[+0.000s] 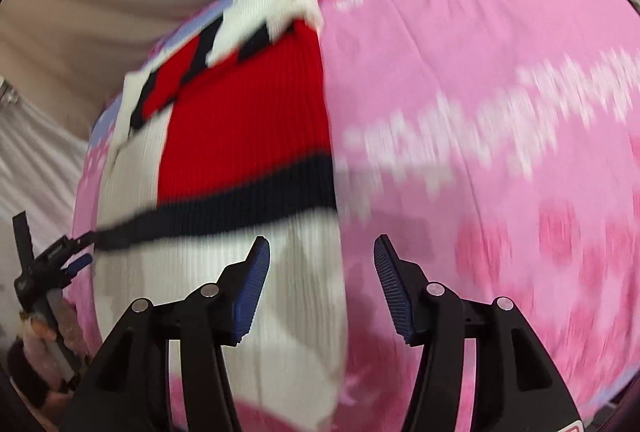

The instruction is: Fold small clothes

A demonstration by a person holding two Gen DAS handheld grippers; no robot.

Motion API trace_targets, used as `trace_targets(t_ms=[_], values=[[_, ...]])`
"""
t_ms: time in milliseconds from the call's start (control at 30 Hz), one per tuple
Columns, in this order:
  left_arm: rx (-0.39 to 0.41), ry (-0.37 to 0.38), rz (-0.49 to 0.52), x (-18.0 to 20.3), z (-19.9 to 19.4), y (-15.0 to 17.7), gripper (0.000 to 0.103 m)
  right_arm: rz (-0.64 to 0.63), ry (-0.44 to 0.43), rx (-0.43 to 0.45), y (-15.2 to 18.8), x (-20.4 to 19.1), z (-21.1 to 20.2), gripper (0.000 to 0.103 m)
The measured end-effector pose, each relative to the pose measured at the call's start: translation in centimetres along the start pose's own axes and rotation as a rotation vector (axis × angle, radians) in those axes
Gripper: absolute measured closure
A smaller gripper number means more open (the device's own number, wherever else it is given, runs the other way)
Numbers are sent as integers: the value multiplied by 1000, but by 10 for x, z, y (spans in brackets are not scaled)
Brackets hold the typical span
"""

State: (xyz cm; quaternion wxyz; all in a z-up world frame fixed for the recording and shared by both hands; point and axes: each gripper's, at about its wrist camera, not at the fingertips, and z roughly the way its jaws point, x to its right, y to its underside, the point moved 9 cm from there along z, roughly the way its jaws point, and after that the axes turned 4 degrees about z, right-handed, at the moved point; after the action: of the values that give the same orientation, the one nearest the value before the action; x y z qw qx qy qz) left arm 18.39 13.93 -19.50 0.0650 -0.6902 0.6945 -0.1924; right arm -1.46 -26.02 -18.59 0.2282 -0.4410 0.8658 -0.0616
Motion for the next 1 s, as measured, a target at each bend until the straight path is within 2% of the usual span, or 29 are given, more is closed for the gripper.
trace_targets(t_ms=[100, 167, 200, 233, 367, 433, 467, 533, 567, 600, 633, 733, 833, 867, 1000], values=[[-98, 41, -60, -14, -6, 53, 29, 5, -28, -69, 51, 6, -1, 49], [-117, 41, -88, -18, -9, 74, 29, -7, -39, -74, 72, 7, -3, 44], [-103, 40, -93, -19, -15, 82, 26, -12, -53, -66, 77, 4, -4, 37], [-105, 43, -95, -18, -17, 87, 25, -15, -73, -68, 82, -1, -4, 36], [-103, 54, -120, -12, -21, 104, 21, -27, -146, -63, 86, -22, 2, 36], [-90, 47, -110, -7, -21, 107, 22, -66, -169, -33, 84, -33, 7, 35], [-88, 43, -111, -6, -20, 108, 24, -71, -173, -29, 85, -35, 7, 36], [-69, 52, -118, -3, -22, 105, 40, -64, -195, -35, 81, -39, 10, 72], [-70, 56, -119, -2, -22, 101, 57, -55, -198, -50, 81, -37, 11, 93], [-75, 83, -120, 0, -23, 99, 87, -71, -208, -30, 78, -36, 9, 94], [-91, 121, -133, 1, -23, 98, 97, -64, -219, -1, 73, -36, 1, 94], [-91, 167, -168, 1, -34, 94, 97, -95, -222, 55, 64, -37, -27, 95], [-77, 188, -138, 7, -57, 99, 97, -134, -215, 86, 62, -30, -56, 95], [-78, 202, -126, 10, -66, 103, 97, -67, -166, 115, 61, -24, -61, 95], [-107, 223, -73, 23, -88, 130, 97, -99, -115, 109, 74, -9, -80, 95]])
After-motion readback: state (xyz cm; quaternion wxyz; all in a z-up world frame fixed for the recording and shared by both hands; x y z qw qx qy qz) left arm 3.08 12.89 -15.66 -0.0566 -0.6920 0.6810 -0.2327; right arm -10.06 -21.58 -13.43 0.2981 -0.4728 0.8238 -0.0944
